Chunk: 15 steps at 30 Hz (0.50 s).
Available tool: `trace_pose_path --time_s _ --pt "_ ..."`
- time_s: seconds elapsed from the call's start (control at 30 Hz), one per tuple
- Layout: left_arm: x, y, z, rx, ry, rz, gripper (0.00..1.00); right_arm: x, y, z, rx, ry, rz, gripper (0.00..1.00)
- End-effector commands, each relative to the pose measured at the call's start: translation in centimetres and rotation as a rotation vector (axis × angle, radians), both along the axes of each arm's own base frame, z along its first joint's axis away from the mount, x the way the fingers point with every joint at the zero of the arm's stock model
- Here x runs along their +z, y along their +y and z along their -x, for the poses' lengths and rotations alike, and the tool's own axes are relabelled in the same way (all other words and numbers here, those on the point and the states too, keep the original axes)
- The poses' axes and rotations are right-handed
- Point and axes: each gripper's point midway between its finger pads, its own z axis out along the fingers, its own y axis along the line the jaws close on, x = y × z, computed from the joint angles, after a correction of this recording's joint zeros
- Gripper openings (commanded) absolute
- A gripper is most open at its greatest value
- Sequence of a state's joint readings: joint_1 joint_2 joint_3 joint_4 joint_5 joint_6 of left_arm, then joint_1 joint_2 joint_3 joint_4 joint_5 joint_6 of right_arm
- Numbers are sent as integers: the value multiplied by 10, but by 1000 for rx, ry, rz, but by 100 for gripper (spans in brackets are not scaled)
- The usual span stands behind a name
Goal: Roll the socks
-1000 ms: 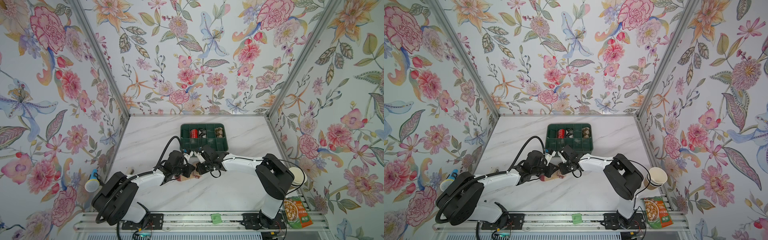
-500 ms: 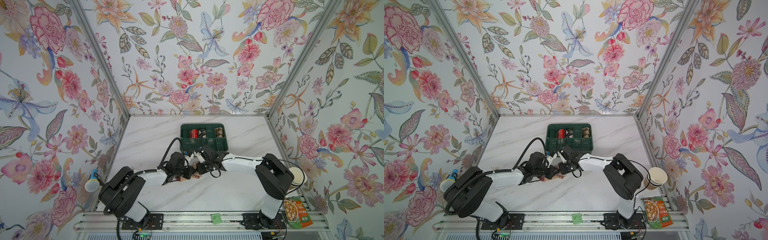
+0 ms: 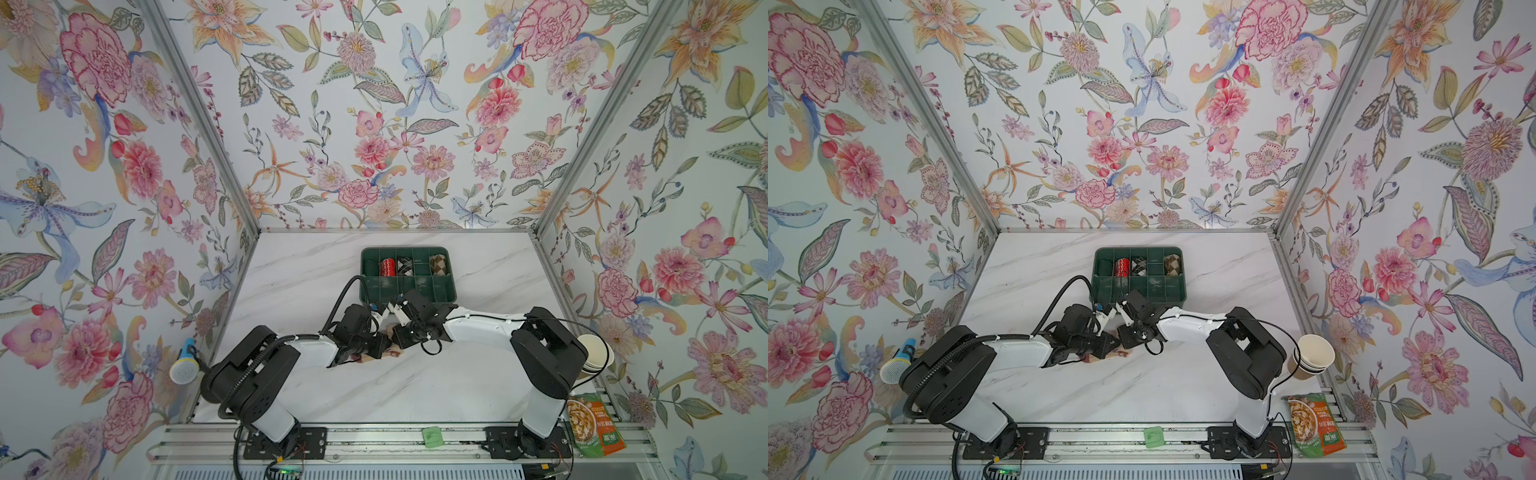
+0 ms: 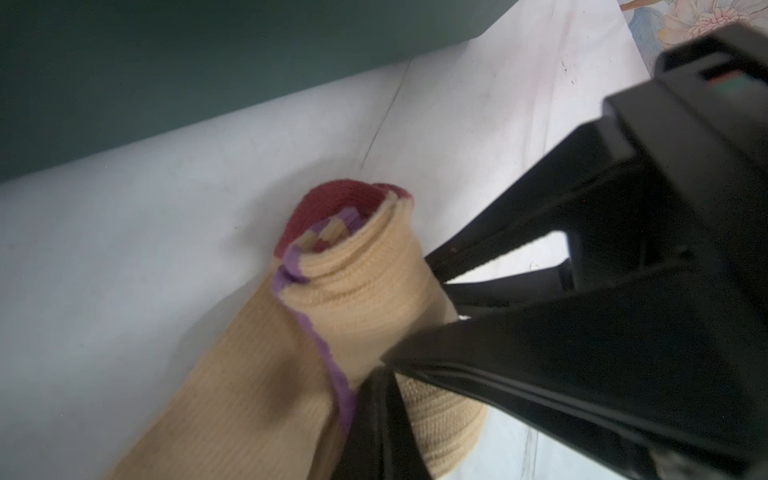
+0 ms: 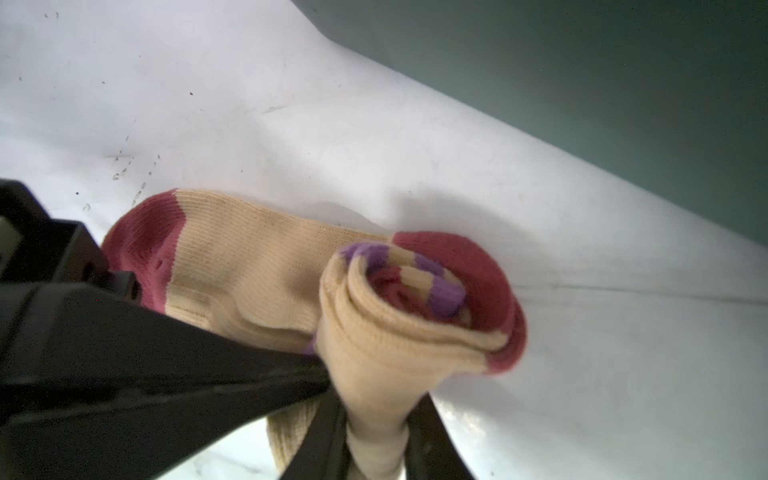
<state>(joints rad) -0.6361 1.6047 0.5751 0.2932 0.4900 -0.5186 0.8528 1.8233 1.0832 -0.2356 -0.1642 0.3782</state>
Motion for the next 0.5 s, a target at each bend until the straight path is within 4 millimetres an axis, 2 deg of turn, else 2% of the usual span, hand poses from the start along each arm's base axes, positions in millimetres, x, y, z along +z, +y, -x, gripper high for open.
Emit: trace_pose_path --time_s 0.0,0.27,0.47 --pt "-25 10 8 -2 39 -89 0 -8 -6 13 14 46 7 30" --pt "-29 12 10 2 46 -99 0 15 -7 8 -27 34 -137 43" --pt "-30 14 11 7 50 -100 0 44 -18 1 -89 30 -313 44"
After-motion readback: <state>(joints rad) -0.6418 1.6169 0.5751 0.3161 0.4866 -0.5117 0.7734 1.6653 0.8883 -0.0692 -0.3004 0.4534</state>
